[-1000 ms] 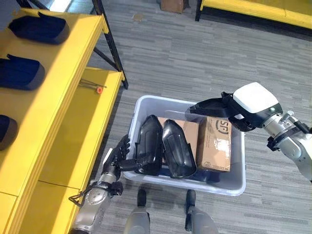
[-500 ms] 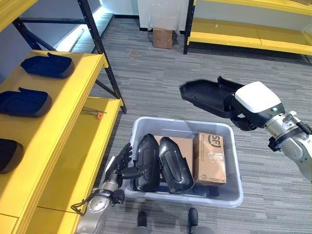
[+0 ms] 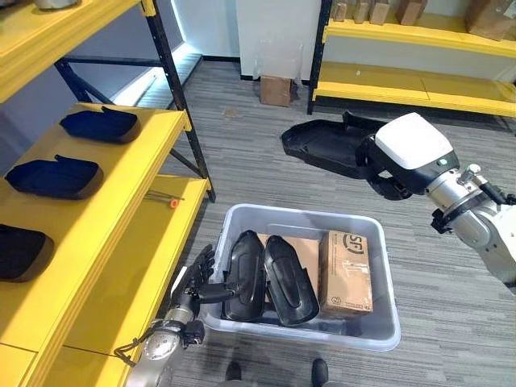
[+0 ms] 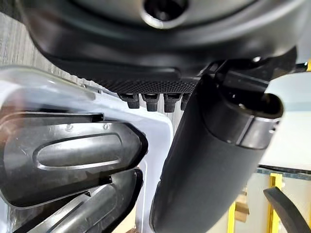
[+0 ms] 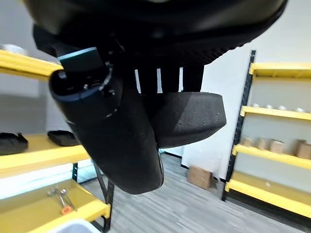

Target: Move parts from the plastic box to the shelf.

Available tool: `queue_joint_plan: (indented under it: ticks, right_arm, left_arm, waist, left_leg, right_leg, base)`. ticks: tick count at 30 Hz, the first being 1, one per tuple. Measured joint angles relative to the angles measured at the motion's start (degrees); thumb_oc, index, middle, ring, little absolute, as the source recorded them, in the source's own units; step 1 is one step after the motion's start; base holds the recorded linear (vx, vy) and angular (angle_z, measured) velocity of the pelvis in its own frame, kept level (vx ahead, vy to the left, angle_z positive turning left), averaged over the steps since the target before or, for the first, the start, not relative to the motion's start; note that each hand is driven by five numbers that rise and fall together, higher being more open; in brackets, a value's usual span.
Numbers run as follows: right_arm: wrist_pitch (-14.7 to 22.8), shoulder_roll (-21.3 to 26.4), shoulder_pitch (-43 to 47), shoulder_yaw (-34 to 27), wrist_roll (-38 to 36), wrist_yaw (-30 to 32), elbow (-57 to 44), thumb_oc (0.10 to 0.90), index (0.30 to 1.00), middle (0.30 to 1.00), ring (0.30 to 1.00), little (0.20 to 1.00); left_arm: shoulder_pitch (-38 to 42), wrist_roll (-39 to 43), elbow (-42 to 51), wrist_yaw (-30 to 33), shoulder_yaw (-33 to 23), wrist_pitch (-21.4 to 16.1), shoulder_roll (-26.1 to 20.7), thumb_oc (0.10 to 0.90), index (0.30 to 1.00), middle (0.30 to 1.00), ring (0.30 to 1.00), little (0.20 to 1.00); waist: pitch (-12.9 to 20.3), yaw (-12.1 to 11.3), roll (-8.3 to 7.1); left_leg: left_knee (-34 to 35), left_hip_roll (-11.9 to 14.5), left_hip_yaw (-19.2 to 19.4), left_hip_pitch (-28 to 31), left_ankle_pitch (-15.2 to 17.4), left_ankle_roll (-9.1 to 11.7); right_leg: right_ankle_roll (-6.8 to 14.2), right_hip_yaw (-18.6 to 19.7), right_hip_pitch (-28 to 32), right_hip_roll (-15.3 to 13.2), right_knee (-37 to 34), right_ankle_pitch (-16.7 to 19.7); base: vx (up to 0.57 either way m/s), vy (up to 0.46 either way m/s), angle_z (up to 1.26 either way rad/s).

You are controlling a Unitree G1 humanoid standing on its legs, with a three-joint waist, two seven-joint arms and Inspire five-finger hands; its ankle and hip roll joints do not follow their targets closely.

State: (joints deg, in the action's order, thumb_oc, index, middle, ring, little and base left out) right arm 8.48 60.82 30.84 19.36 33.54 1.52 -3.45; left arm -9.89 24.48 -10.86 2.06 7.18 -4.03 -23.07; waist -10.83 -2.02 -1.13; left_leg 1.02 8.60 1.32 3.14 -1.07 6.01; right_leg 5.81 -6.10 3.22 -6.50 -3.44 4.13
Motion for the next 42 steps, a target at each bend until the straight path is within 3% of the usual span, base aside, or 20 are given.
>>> queue_joint_plan:
  ticks: [5, 7, 8, 9, 10, 11, 12, 13, 15, 17, 18, 20, 21, 22, 23, 26, 30, 34, 37, 42]
  right_arm:
    - [0.1, 0.0, 5.0, 2.5, -0.5, 1.7, 0.2, 0.4, 0.3, 0.3, 0.3, 0.3]
    - [-0.2, 1.7, 5.8, 2.3, -1.7, 2.9, 0.9, 0.4, 0.3, 0.3, 0.3, 0.3]
    - [-0.2, 2.5, 5.9, 2.3, -2.1, 3.3, 1.5, 0.4, 0.3, 0.3, 0.3, 0.3]
    - [-0.2, 3.0, 5.8, 2.3, -2.2, 4.2, 1.6, 0.4, 0.3, 0.3, 0.3, 0.3]
    - [-0.2, 3.8, 5.7, 2.2, -2.2, 4.5, 1.5, 0.4, 0.3, 0.3, 0.3, 0.3]
    - [-0.2, 3.2, 5.6, 1.8, -2.2, 4.9, 1.4, 0.4, 0.3, 0.3, 0.3, 0.3]
    - [-0.2, 2.6, 5.5, 1.8, -2.2, 5.1, 1.4, 0.4, 0.3, 0.3, 0.3, 0.3]
    - [0.2, 2.4, 5.2, 1.8, -2.2, 5.1, 1.2, 0.4, 0.3, 0.3, 0.3, 0.3]
    - [0.0, 2.7, 5.1, 1.8, -2.2, 5.1, 1.1, 0.4, 0.3, 0.3, 0.3, 0.3]
    - [0.0, 2.8, 2.7, 0.2, -2.2, 5.2, 0.7, 0.4, 0.3, 0.3, 0.3, 0.3]
    - [-0.2, 3.5, 1.6, -0.3, -2.2, 5.3, 0.3, 0.4, 0.3, 0.3, 0.3, 0.3]
    - [-0.5, 4.2, -1.8, -3.6, -2.2, 5.9, -0.3, 0.4, 0.3, 0.3, 0.3, 0.3]
    - [-0.3, 4.1, -1.9, -3.5, -2.2, 5.9, -0.4, 0.4, 0.3, 0.3, 0.3, 0.3]
    - [-0.1, 3.7, -2.9, -4.2, -2.2, 6.0, -1.0, 0.4, 0.3, 0.3, 0.3, 0.3]
    - [-0.1, 3.7, -3.9, -5.2, -2.2, 5.9, -0.8, 0.4, 0.3, 0.3, 0.3, 0.3]
    - [-0.4, 1.2, -5.9, -6.3, -2.2, 5.9, -0.6, 0.4, 0.3, 0.3, 0.3, 0.3]
    - [-0.2, 1.0, -8.3, -8.2, -2.2, 5.9, -1.0, 0.4, 0.3, 0.3, 0.3, 0.3]
    - [-0.7, -0.1, -10.7, -10.9, -2.2, 5.9, -1.1, 0.4, 0.3, 0.3, 0.3, 0.3]
    - [-1.5, -0.2, -11.7, -11.3, -2.2, 5.9, -1.0, 0.4, 0.3, 0.3, 0.3, 0.3]
    - [-1.9, -1.7, -15.0, -11.5, -2.1, 5.7, -1.0, 0.4, 0.3, 0.3, 0.3, 0.3]
  left_arm:
    - [-1.0, 0.1, 0.1, 1.0, -1.0, -0.1, 0.4, 0.9, 1.0, 1.0, 1.0, 1.0]
    - [1.1, 0.1, -1.5, 1.0, -0.2, 0.0, 1.7, 0.9, 1.0, 1.0, 1.0, 1.0]
    - [1.3, 0.2, -1.7, 1.2, 0.4, 0.0, 2.1, 0.9, 1.0, 1.0, 1.0, 1.0]
    - [1.4, 0.4, -1.7, 1.2, 1.1, 0.0, 1.8, 0.9, 1.0, 1.0, 1.0, 1.0]
    - [1.2, 1.1, -1.0, 1.0, 1.5, -0.1, 1.0, 0.9, 1.0, 1.0, 1.0, 1.0]
    - [1.3, 1.8, -0.9, 1.1, 1.3, -0.1, 0.5, 0.9, 1.0, 1.0, 1.0, 1.0]
    - [1.7, 2.2, -1.3, 1.1, 1.3, 0.0, 0.4, 0.9, 1.0, 1.0, 1.0, 1.0]
    - [1.5, 2.2, -1.3, 0.9, 1.7, 0.1, -0.7, 0.9, 1.0, 1.0, 1.0, 1.0]
    - [1.4, 2.2, -1.5, 0.8, 1.7, 0.1, -0.5, 0.9, 1.0, 1.0, 1.0, 1.0]
    - [1.2, 2.2, -1.3, 0.1, 1.8, 0.1, -0.2, 0.9, 1.0, 1.0, 1.0, 1.0]
    - [1.0, 2.2, -1.0, -0.2, 2.2, 0.1, 0.1, 0.9, 1.0, 1.0, 1.0, 1.0]
    - [1.7, 2.1, 0.0, -0.3, 2.8, 0.2, 1.1, 0.9, 1.0, 1.0, 1.0, 1.0]
    - [1.8, 2.1, 0.6, -0.3, 2.2, 0.1, 0.8, 0.9, 1.0, 1.0, 1.0, 1.0]
    - [2.4, 2.0, 0.6, -0.3, 1.7, 0.1, -0.8, 0.9, 1.0, 1.0, 1.0, 1.0]
    - [3.2, 1.8, -0.4, -0.2, 1.7, 0.4, 0.4, 0.9, 1.0, 1.0, 1.0, 1.0]
    - [1.2, 1.7, 2.0, -1.2, 1.8, 0.3, -0.4, 0.9, 1.0, 1.0, 1.0, 1.0]
    - [0.2, 1.6, 2.0, -1.5, 2.3, 0.4, -0.4, 0.9, 1.0, 1.0, 1.0, 1.0]
    - [0.1, -0.2, 2.1, -1.5, 2.1, 0.4, -0.4, 0.9, 1.0, 1.0, 1.0, 1.0]
    - [0.3, -0.2, 2.1, -1.6, 2.2, 0.4, -0.4, 0.9, 1.0, 1.0, 1.0, 1.0]
    - [0.0, -0.5, 2.1, -1.5, 2.1, 0.4, -0.4, 0.9, 1.0, 1.0, 1.0, 1.0]
  waist:
    - [0.0, -0.6, 1.68]
    - [-0.1, -0.1, 3.25]
    - [-0.3, -0.6, 4.22]
    - [-0.9, -1.6, 5.73]
    - [-0.9, -0.6, 5.94]
    - [-1.3, -0.9, 4.21]
    - [-1.8, -1.2, 2.8]
    - [-1.7, -1.5, 0.77]
    - [-1.6, -0.3, 0.84]
    - [-1.2, 1.3, 1.4]
    - [-0.8, 2.5, 2.59]
    - [-0.4, 4.6, 5.05]
    - [0.1, 4.7, 5.25]
    - [1.0, 5.1, 3.47]
    - [1.2, 5.1, 4.63]
    - [1.4, 3.4, 5.02]
    - [1.5, 3.5, 4.76]
    - [1.7, 3.1, 4.37]
    - [1.7, 2.9, 4.17]
    - [2.8, 1.9, 1.27]
  left_leg:
    - [-1.5, 1.7, -3.7, -4.6, -1.1, 1.4]
    - [-2.5, 1.3, -4.7, -9.0, -3.8, 1.0]
    - [-1.5, 1.7, -4.2, -9.3, -4.5, -0.2]
    - [-0.2, 1.9, -5.3, -9.5, -5.9, -1.5]
    - [1.6, 2.4, -5.6, -10.2, -4.7, -0.6]
    - [-0.3, 2.4, -1.2, -11.6, -1.8, -2.7]
    - [-3.9, 1.9, 1.1, -12.7, -1.3, -4.7]
    - [-9.6, 1.5, 3.3, -13.6, -0.7, -4.7]
    - [-14.2, 4.0, 4.4, -11.8, 1.0, -3.5]
    - [-16.0, 6.8, 8.9, -6.8, 0.5, -2.5]
    - [-13.9, 6.9, 10.0, -3.7, -8.5, -3.7]
    - [-5.8, 5.7, 10.9, -1.2, -8.4, -3.8]
    - [-3.7, 5.7, 11.1, -1.3, -8.3, -3.8]
    - [-3.0, 4.9, 12.5, -2.2, -8.1, -3.7]
    - [-2.7, 5.4, 13.0, -2.2, -7.0, -2.1]
    - [-1.0, 6.1, 14.7, -0.5, -6.7, -1.6]
    - [-0.8, 4.8, 15.5, 0.0, -5.6, -0.2]
    - [1.1, 2.3, 15.7, 0.0, -4.5, -0.8]
    - [1.4, 1.9, 15.6, -0.1, -2.5, -0.4]
    - [1.7, -0.7, 15.4, -0.9, -0.8, -0.6]
  right_leg:
    - [-1.0, -3.4, -2.6, 2.2, 2.4, -1.4]
    - [-2.1, -8.2, -3.2, 1.8, 2.7, -2.2]
    - [-2.6, -9.1, -4.0, 1.9, 4.3, -3.3]
    - [-4.3, -8.8, -5.3, 3.8, 8.6, -5.7]
    - [-5.8, -7.3, -7.3, 4.1, 12.1, -8.9]
    - [-7.3, -10.2, -8.9, 1.0, 13.7, -9.6]
    - [-7.3, -10.3, -8.6, -0.2, 13.8, -9.6]
    - [-7.9, -11.9, -8.5, -2.8, 12.6, -9.0]
    - [-6.9, -15.6, -6.3, -4.0, 11.7, -8.0]
    - [-7.0, -20.2, -3.7, -5.3, 11.4, -8.0]
    - [-6.6, -21.3, -3.2, -5.2, 12.8, -8.2]
    - [-6.1, -20.9, -10.3, -9.5, 28.7, -9.2]
    - [-4.1, -20.3, -12.4, -8.1, 26.9, -12.4]
    - [-6.1, -19.8, -9.9, -5.9, 14.0, -6.2]
    - [-5.3, -22.2, -8.0, -4.8, 11.5, -4.1]
    - [-6.0, -22.7, -7.5, -4.2, 12.1, -3.7]
    - [-5.9, -24.0, -6.1, -5.7, 12.5, -3.7]
    - [-3.6, -24.3, -6.2, -7.6, 11.6, -2.5]
    - [-2.4, -24.5, -6.2, -8.0, 11.5, -2.2]
    - [0.6, -24.4, -6.2, -10.3, 10.0, -0.8]
  base:
    - [-0.19, -0.169, 0.4]
    - [-0.16, -0.145, 1.18]
    - [-0.15, -0.112, 1.04]
    - [-0.22, -0.173, 1.18]
    - [-0.09, -0.055, 1.21]
    - [-0.1, -0.067, 1.08]
    - [-0.07, -0.019, 0.82]
    - [-0.09, -0.003, 0.89]
    - [-0.04, 0.013, 1.06]
    - [0.01, 0.046, 1.06]
    - [-0.05, 0.123, 1.07]
    - [-0.04, 0.176, 1.05]
    - [0.01, 0.194, 0.97]
    - [0.03, 0.12, 0.97]
    - [0.04, 0.213, 0.75]
    - [0.02, 0.123, 0.16]
    - [0.01, 0.132, 0.19]
    - [0.0, 0.185, 0.16]
    - [0.0, 0.159, 0.09]
    - [-0.01, 0.165, 0.1]
